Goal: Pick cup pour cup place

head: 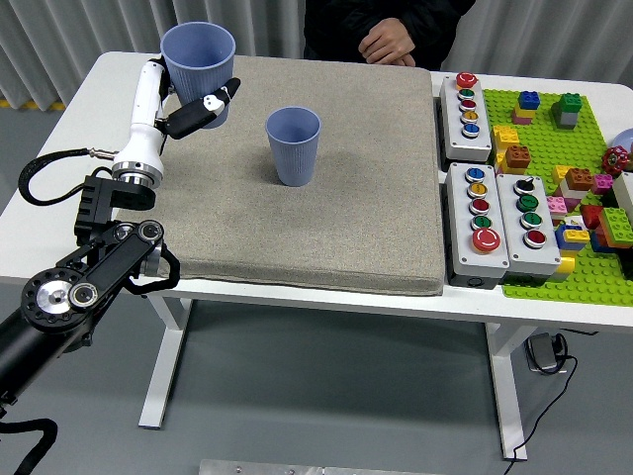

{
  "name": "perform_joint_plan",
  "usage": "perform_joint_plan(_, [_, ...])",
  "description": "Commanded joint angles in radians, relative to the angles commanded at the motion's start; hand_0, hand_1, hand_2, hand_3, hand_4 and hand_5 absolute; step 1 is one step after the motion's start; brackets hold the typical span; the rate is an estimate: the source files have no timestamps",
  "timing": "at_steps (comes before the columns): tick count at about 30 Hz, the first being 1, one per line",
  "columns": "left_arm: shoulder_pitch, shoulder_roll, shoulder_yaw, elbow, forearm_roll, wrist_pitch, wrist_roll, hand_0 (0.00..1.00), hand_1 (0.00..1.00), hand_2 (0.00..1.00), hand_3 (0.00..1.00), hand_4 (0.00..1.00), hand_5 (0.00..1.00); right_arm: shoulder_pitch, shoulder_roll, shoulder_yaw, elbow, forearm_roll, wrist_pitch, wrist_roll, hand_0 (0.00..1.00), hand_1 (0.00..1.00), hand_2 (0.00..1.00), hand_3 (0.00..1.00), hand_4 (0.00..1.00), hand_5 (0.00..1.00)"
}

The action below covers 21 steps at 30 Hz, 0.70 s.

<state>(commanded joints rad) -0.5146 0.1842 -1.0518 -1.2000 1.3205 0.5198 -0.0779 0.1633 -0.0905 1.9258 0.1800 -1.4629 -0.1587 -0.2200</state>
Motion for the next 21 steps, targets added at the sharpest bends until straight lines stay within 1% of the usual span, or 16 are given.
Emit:
perform_joint_plan(1, [0.030, -0.020, -0.020, -0.008, -0.002, 0.026, -0.024, 0.572, 0.524, 0.512, 0.500, 0.756, 0.248, 0.001, 0.000, -0.001, 0.000, 0.002, -0.001, 0.001, 0.695, 0.629, 0.592, 0.588, 0.002, 0.268])
perform_joint_plan(2, [0.051, -0.030, -0.027, -0.011, -0.009, 0.044, -0.041, 0.572, 0.524, 0.512, 0.500, 0.756, 0.248, 0.001, 0.000, 0.000, 0.000, 0.003, -0.002, 0.001, 0.695, 0.629, 0.592, 0.588, 0.002, 0.268])
perform_joint_plan(3, [0.063, -0.034, -0.028, -0.012, -0.012, 0.054, -0.052, 0.572, 0.524, 0.512, 0.500, 0.756, 0.248, 0.001, 0.000, 0.000, 0.000, 0.002, -0.001, 0.001, 0.695, 0.629, 0.592, 0.588, 0.002, 0.268])
perform_joint_plan(5, [0.094, -0.041, -0.014, -0.012, -0.033, 0.096, -0.100, 0.582, 0.533, 0.519, 0.506, 0.756, 0.254, 0.001, 0.000, 0.002, 0.000, -0.004, 0.000, 0.001, 0.695, 0.629, 0.592, 0.588, 0.002, 0.269])
perform_joint_plan(7, [0.105, -0.042, 0.000, -0.012, -0.065, 0.118, -0.135, 0.582, 0.533, 0.519, 0.506, 0.756, 0.254, 0.001, -0.001, 0.004, 0.000, -0.007, 0.001, 0.001, 0.695, 0.629, 0.592, 0.588, 0.002, 0.269])
perform_joint_plan(8, [0.119, -0.046, 0.015, -0.006, -0.080, 0.126, -0.160, 0.582, 0.533, 0.519, 0.506, 0.756, 0.254, 0.000, -0.001, 0.005, 0.000, -0.010, 0.001, 0.001, 0.695, 0.629, 0.592, 0.588, 0.002, 0.269])
perform_joint_plan(10, [0.139, -0.055, 0.038, 0.007, -0.111, 0.126, -0.213, 0.582, 0.533, 0.519, 0.506, 0.756, 0.254, -0.001, -0.001, 0.006, 0.000, -0.011, 0.001, 0.001, 0.695, 0.629, 0.592, 0.588, 0.002, 0.269])
perform_joint_plan(11, [0.142, -0.057, 0.042, 0.011, -0.120, 0.126, -0.227, 0.590, 0.562, 0.534, 0.536, 0.751, 0.275, -0.001, -0.001, 0.006, 0.000, -0.010, 0.001, 0.001, 0.696, 0.629, 0.591, 0.588, 0.002, 0.266])
perform_joint_plan(13, [0.149, -0.065, 0.053, 0.029, -0.122, 0.126, -0.253, 0.590, 0.562, 0.534, 0.536, 0.751, 0.275, -0.001, -0.001, 0.008, 0.000, -0.013, 0.001, 0.001, 0.696, 0.629, 0.591, 0.588, 0.002, 0.266])
perform_joint_plan(15, [0.149, -0.068, 0.058, 0.039, -0.119, 0.126, -0.260, 0.590, 0.562, 0.534, 0.536, 0.751, 0.275, 0.000, -0.001, 0.009, 0.000, -0.014, 0.001, 0.001, 0.696, 0.629, 0.591, 0.588, 0.002, 0.266])
perform_joint_plan(18, [0.144, -0.073, 0.072, 0.069, -0.124, 0.126, -0.280, 0.597, 0.571, 0.543, 0.544, 0.749, 0.282, 0.001, 0.000, 0.009, 0.000, -0.016, 0.000, 0.001, 0.696, 0.629, 0.592, 0.588, 0.002, 0.267])
perform_joint_plan(21, [0.139, -0.077, 0.087, 0.104, -0.160, 0.126, -0.310, 0.597, 0.571, 0.543, 0.544, 0.749, 0.282, 0.001, 0.000, 0.007, 0.000, -0.013, -0.001, 0.001, 0.696, 0.629, 0.592, 0.588, 0.002, 0.267])
